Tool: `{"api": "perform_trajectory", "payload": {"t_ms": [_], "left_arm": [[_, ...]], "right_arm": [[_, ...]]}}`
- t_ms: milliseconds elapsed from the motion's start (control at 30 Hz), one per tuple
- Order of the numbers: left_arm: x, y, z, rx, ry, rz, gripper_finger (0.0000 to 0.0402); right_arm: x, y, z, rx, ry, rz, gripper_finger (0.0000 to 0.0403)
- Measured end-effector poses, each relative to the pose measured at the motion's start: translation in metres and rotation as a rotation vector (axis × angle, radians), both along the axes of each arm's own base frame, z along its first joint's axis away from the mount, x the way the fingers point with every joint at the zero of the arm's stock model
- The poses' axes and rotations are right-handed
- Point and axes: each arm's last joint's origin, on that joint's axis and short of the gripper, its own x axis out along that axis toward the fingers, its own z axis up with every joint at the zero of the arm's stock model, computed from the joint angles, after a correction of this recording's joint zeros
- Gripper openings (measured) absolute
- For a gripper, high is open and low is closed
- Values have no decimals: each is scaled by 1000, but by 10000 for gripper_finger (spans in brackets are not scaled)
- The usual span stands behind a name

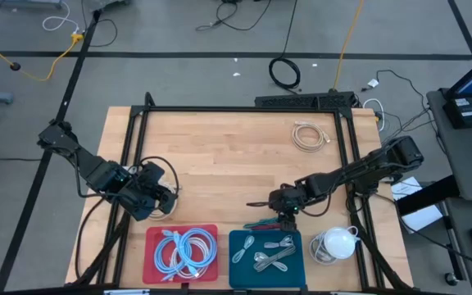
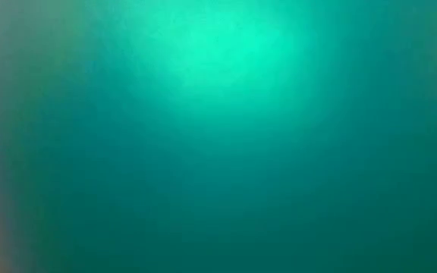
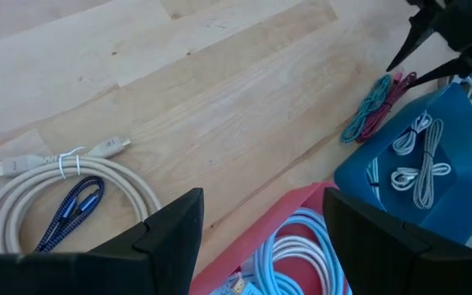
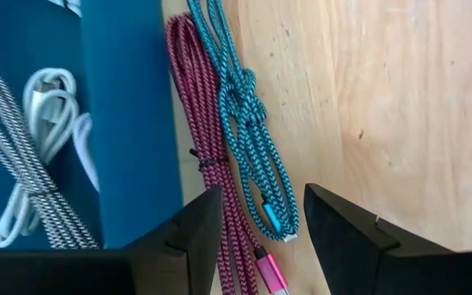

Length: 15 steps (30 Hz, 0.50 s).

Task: Pick & Place USB Port
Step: Put the black and green USB cable into the blue bin

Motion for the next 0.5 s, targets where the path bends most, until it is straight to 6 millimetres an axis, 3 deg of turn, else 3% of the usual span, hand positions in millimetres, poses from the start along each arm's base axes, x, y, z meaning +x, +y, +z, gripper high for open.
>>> {"api": "perform_trajectory", "payload": {"t_ms": [400, 500], "left_arm": [[0, -1, 0, -11, -2, 2, 252], [0, -1, 0, -11, -2, 1, 252]], "right_arm": [[11, 10, -31, 13, 51, 40, 163], [13, 10, -40, 1, 77, 38, 146]]}}
